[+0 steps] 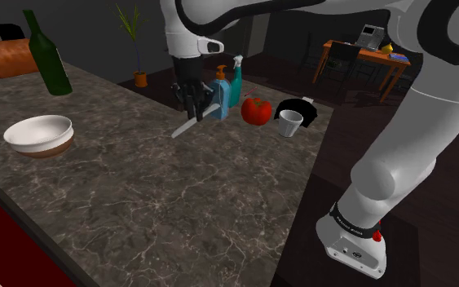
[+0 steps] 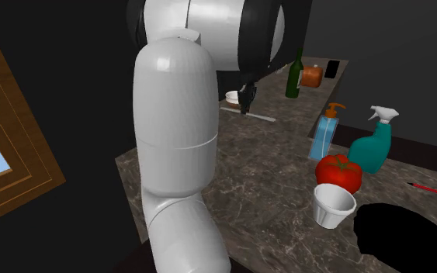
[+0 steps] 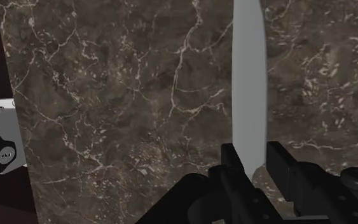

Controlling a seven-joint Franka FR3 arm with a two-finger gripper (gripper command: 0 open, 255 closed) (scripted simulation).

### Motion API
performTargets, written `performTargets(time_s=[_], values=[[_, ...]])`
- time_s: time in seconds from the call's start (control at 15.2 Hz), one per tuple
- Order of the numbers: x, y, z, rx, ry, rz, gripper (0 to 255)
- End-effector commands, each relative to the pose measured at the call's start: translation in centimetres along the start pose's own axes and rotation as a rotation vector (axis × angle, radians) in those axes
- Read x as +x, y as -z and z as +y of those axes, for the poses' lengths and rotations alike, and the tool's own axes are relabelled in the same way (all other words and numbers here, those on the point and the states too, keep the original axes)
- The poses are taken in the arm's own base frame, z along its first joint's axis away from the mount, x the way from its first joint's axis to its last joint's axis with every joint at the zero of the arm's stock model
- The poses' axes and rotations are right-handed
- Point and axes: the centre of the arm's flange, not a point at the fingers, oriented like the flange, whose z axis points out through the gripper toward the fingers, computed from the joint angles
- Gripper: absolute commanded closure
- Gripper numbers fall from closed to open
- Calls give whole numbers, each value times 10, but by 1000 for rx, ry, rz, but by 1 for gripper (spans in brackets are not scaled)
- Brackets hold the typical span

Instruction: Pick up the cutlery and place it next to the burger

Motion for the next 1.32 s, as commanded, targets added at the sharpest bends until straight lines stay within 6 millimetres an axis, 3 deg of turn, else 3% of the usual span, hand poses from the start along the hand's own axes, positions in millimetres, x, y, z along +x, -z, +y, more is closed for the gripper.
performTargets(time_s=[0.0,1.25], values=[[26,2,1,0,2,0,255],[276,-1,19,0,2,0,255]])
